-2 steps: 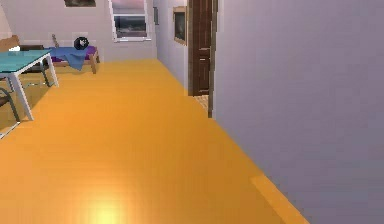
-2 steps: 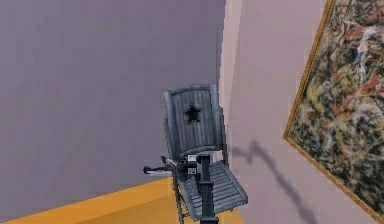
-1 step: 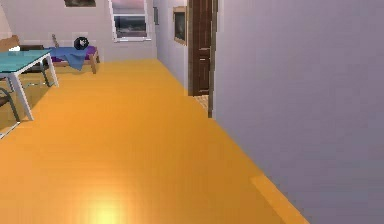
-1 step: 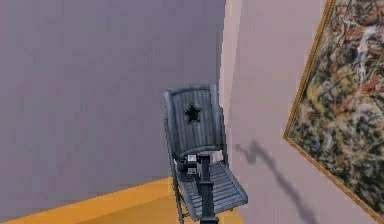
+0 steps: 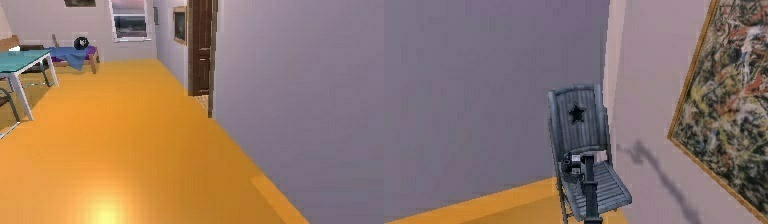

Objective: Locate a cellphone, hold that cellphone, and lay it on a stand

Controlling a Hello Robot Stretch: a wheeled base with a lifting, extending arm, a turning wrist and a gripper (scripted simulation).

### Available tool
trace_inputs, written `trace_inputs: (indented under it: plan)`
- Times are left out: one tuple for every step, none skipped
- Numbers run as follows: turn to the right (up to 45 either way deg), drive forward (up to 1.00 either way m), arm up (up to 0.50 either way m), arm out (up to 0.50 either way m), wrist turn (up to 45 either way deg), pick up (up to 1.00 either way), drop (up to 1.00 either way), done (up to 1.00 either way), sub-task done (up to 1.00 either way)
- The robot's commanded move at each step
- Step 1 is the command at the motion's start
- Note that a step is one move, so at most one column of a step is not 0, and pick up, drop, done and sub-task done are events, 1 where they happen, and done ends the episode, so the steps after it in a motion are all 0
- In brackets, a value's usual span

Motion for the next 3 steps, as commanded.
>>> trace_inputs:
  plan:
    - [0.0, 0.00, -0.30, 0.00, 0.0, 0.00, 0.00, 0.00, 0.00]
    - [0.0, 0.00, 0.00, 0.00, 0.0, 1.00, 0.00, 0.00, 0.00]
    - [0.0, 0.00, 0.10, 0.00, 0.0, 0.00, 0.00, 0.00, 0.00]
